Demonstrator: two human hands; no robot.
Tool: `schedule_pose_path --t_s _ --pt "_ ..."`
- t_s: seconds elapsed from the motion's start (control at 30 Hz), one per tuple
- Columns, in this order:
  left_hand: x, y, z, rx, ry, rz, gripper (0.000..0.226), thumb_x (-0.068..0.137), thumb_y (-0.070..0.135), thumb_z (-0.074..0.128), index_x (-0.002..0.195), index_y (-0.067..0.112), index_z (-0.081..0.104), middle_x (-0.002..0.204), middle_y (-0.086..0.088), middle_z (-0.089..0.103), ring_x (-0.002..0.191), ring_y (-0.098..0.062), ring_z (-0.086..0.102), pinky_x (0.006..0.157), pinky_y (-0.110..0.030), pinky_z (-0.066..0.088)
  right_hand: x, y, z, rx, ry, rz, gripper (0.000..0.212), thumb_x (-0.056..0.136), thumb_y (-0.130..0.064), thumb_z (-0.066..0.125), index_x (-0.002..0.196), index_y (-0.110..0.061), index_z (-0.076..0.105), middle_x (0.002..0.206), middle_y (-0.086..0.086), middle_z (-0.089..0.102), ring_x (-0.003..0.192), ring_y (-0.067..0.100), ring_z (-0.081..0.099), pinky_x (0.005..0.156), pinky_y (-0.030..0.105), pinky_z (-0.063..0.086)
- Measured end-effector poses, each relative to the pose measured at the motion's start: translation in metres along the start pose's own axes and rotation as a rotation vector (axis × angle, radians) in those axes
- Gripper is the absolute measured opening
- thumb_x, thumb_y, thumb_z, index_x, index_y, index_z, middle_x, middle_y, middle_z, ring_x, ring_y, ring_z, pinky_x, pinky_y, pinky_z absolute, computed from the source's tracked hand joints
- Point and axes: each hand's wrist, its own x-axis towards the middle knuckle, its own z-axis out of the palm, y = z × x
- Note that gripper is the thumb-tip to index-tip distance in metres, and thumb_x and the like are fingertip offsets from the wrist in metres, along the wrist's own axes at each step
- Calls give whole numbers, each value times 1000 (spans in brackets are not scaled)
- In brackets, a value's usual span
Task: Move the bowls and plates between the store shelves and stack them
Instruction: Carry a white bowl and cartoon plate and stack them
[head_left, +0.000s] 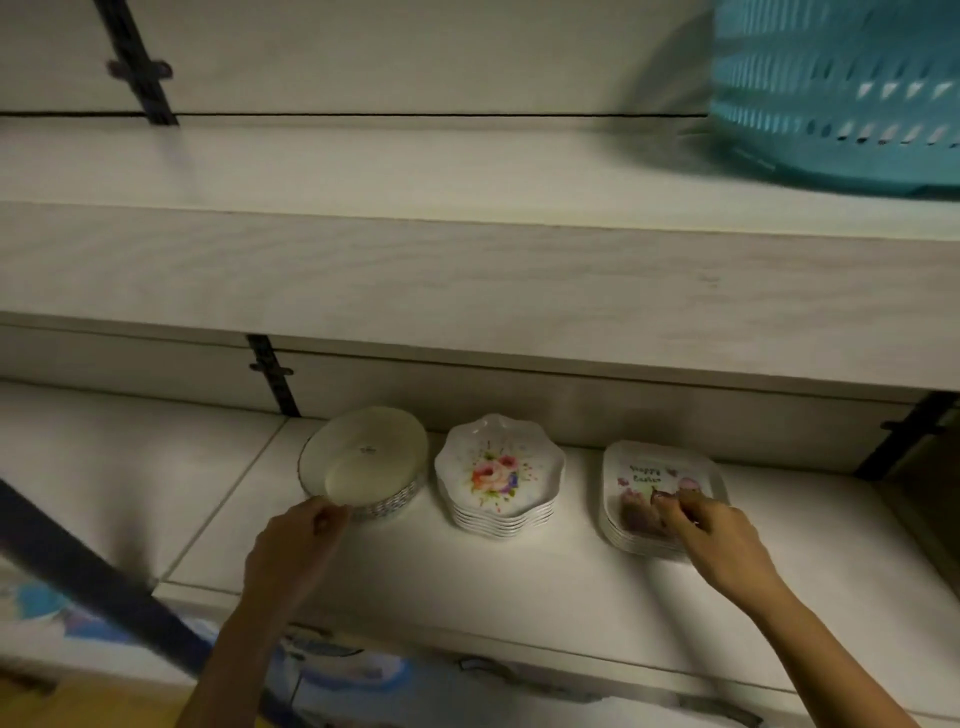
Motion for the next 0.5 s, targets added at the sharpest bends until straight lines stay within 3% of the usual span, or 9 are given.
schedule_pose_path --t_s 0.13,0.23,0.37,0.5 --pt "13 -17 -10 -57 55 -21 14 92 28 50 89 14 51 72 4 52 71 -17 52 64 -32 41 -7 -47 21 85 -62 -83 29 95 -31 45 70 -23 57 69 -3 62 57 7 56 55 18 43" --pt "30 -34 -20 -137 8 -76 13 92 25 50 95 13 46 83 -4 53 80 -24 52 70 -35 43 -12 -83 49 121 -142 -120 27 95 -31 45 79 -20 63 63 -6 63 52 2 60 50 11 44" --pt "61 -56 -27 -219 -116 -197 41 95 30 43 128 5 43 127 -19 51 111 -34 52 93 -38 41 -16 -126 100 227 -284 -105 27 96 -30 43 79 -23 63 73 -5 68 65 8 66 60 13 45" --pt "97 -71 -27 -243 -242 -245 55 96 41 36 137 5 36 139 -16 43 123 -34 46 104 -41 37 -6 -164 150 380 -364 17 29 97 -25 42 105 -6 62 102 16 69 86 28 67 73 32 55"
